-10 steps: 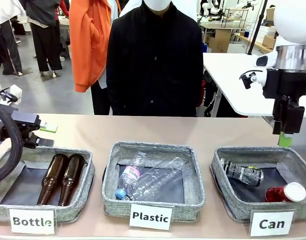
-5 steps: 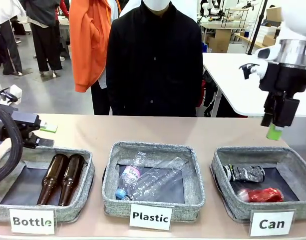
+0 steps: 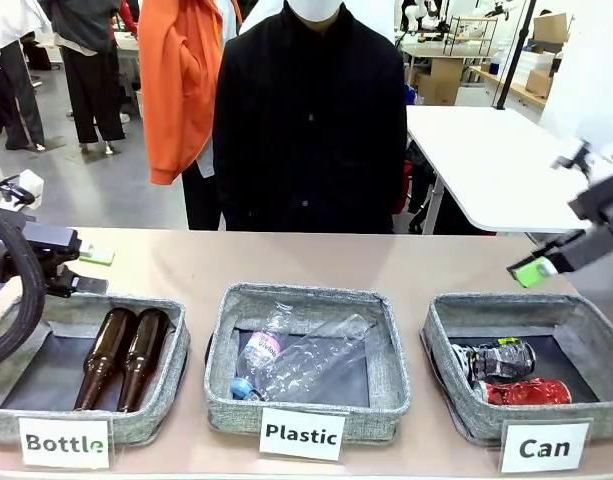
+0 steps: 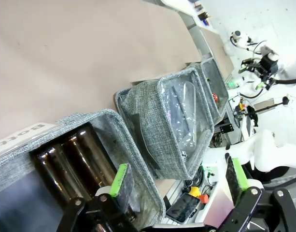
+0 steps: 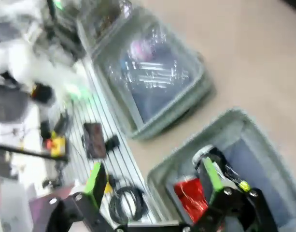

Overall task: Sort the can waste into the basket.
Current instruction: Pick up the can waste from the table and place it in the right Fabric basket.

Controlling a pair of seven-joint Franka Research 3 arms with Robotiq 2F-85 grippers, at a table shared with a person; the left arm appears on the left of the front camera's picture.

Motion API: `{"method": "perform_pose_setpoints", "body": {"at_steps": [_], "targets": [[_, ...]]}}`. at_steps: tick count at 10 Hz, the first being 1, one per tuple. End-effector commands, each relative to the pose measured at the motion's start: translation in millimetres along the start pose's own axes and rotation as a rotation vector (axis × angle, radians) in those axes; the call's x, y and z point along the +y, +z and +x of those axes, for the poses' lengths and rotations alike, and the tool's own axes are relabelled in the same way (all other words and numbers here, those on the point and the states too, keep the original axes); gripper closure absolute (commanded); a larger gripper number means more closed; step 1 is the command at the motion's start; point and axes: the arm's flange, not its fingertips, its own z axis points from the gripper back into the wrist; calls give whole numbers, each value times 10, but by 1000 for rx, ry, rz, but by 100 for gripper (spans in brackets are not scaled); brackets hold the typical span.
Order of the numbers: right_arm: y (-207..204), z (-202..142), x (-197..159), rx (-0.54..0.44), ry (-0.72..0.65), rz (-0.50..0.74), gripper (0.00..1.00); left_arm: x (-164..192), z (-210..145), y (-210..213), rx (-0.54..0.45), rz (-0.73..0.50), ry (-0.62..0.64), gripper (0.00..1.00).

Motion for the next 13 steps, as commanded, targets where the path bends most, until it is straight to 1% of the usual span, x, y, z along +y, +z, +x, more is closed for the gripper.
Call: {"method": "perform_pose_setpoints", "body": {"at_steps": [1, 2, 3, 4, 5, 13], "targets": [[117, -483, -153, -512, -6, 57, 0, -18, -8, 23, 1, -11, -2, 0], [188, -664, -246, -576, -52, 33, 0, -18, -8, 23, 1, -11, -2, 0], [171, -718, -346, -563, -97, 15, 0, -18, -8, 23, 1, -11, -2, 0], [98, -630, -446, -482, -105, 1, 0, -18, -8, 23, 1, -11, -2, 0], [437, -625, -392, -466, -135, 23, 0, -18, -8, 23, 1, -11, -2, 0], [437, -625, -392, -466, -135, 23, 0, -18, -8, 23, 1, -11, -2, 0]]}}
